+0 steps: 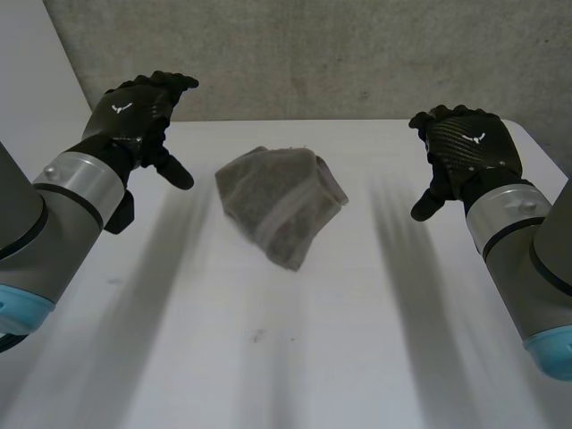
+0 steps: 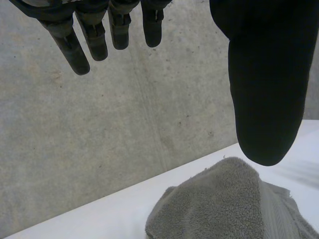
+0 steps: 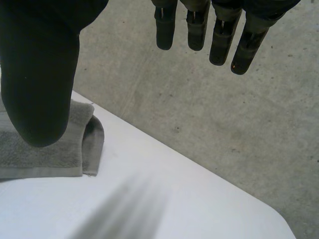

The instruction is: Fold the laundry

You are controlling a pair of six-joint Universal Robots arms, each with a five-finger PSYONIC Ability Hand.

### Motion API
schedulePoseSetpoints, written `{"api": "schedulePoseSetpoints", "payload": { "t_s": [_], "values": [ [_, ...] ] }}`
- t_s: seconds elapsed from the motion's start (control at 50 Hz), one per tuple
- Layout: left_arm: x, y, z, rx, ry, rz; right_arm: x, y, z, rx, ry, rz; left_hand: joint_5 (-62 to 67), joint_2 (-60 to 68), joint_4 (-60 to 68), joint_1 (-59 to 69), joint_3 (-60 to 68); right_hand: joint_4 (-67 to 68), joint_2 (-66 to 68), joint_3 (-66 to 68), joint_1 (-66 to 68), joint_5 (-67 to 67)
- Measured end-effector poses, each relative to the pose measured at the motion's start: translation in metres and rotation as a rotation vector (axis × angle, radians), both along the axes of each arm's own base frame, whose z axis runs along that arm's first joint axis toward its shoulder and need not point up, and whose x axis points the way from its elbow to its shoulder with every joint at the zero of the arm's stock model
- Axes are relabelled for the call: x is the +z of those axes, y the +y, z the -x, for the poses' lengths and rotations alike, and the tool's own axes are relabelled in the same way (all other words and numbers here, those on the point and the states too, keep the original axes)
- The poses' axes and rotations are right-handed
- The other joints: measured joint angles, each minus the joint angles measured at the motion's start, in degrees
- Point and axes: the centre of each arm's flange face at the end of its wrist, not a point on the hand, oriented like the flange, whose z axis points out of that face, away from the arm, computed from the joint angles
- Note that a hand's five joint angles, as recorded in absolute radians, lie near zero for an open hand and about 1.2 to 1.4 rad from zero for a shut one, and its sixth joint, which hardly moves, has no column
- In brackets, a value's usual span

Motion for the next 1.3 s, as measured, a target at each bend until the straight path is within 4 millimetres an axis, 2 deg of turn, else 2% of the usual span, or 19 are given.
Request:
{"api": "schedulePoseSetpoints", "payload": {
  "t_s": [0.34, 0.5, 0.7, 0.92, 0.94, 0.96, 1.02, 1.12, 1.16, 1.18, 1.24, 1.26, 1.28, 1.3],
  "values": [
    [-0.005, -0.003, 0.001, 0.0, -0.001, 0.0, -0.01, -0.003, -0.002, 0.003, 0.013, -0.025, 0.0, 0.0, 0.0, 0.0, 0.0, 0.0, 0.0, 0.0, 0.0, 0.0],
    [-0.016, -0.008, 0.005, -0.01, -0.008, -0.013, -0.017, -0.005, -0.005, 0.017, 0.031, -0.041, 0.0, 0.1, 0.1, 0.0, 0.0, 0.0, 0.0, 0.0, 0.0, 0.0],
    [-0.05, -0.036, 0.022, -0.046, -0.088, -0.052, -0.022, -0.001, -0.012, 0.052, 0.082, -0.035, 0.0, 1.4, 1.3, 0.2, 1.0, 0.0, 0.0, 0.0, 0.0, 0.0],
    [-0.089, -0.074, 0.052, -0.175, -0.228, 0.008, -0.024, -0.001, -0.014, 0.058, 0.1, -0.032, 2.1, 4.2, 4.1, 3.5, 3.9, 0.0, 0.0, 0.0, 0.0, 0.0],
    [-0.101, -0.082, 0.059, -0.202, -0.24, 0.012, -0.024, -0.001, -0.014, 0.058, 0.103, -0.033, 3.2, 5.4, 5.3, 4.7, 5.1, 0.0, 0.0, 0.0, 0.0, 0.0],
    [-0.101, -0.082, 0.059, -0.202, -0.24, 0.012, -0.024, -0.001, -0.014, 0.058, 0.103, -0.033, 3.2, 5.4, 5.3, 4.7, 5.1, 0.0, 0.0, 0.0, 0.0, 0.0],
    [-0.125, -0.095, 0.069, -0.234, -0.266, 0.011, -0.026, -0.001, -0.014, 0.059, 0.108, -0.036, 4.5, 6.7, 6.7, 6.0, 6.4, 0.0, 0.0, 0.0, 0.0, 0.0],
    [-0.151, -0.103, 0.078, -0.259, -0.321, 0.026, -0.029, -0.002, -0.015, 0.059, 0.113, -0.043, 7.7, 10.1, 9.9, 9.4, 9.7, 0.0, 0.0, 0.0, 0.0, 0.0],
    [-0.155, -0.104, 0.08, -0.262, -0.333, 0.031, -0.03, -0.002, -0.015, 0.059, 0.113, -0.045, 8.1, 10.5, 10.3, 9.8, 10.2, 0.0, 0.0, 0.0, 0.0, 0.0],
    [-0.163, -0.105, 0.083, -0.269, -0.364, 0.047, -0.031, -0.002, -0.015, 0.06, 0.115, -0.048, 14.7, 17.8, 17.0, 17.1, 16.8, 0.0, 0.0, 0.0, 0.0, 0.0],
    [-0.169, -0.106, 0.086, -0.276, -0.389, 0.062, -0.032, -0.003, -0.015, 0.061, 0.117, -0.051, 25.0, 28.8, 28.7, 27.2, 28.5, 0.0, 0.0, 0.0, 0.0, 0.0],
    [-0.169, -0.106, 0.086, -0.276, -0.389, 0.062, -0.032, -0.003, -0.015, 0.061, 0.117, -0.051, 25.0, 28.8, 28.7, 27.2, 28.5, 0.0, 0.0, 0.0, 0.0, 0.0],
    [-0.171, -0.105, 0.089, -0.282, -0.402, 0.07, -0.033, -0.003, -0.015, 0.061, 0.118, -0.053, 37.1, 39.4, 39.3, 39.1, 39.1, 0.0, 0.0, 0.0, 0.0, 0.0],
    [-0.172, -0.103, 0.09, -0.285, -0.406, 0.073, -0.033, -0.003, -0.015, 0.061, 0.119, -0.053, 37.1, 39.4, 39.3, 39.1, 39.1, 0.0, 0.0, 0.0, 0.0, 0.0]
  ]
}}
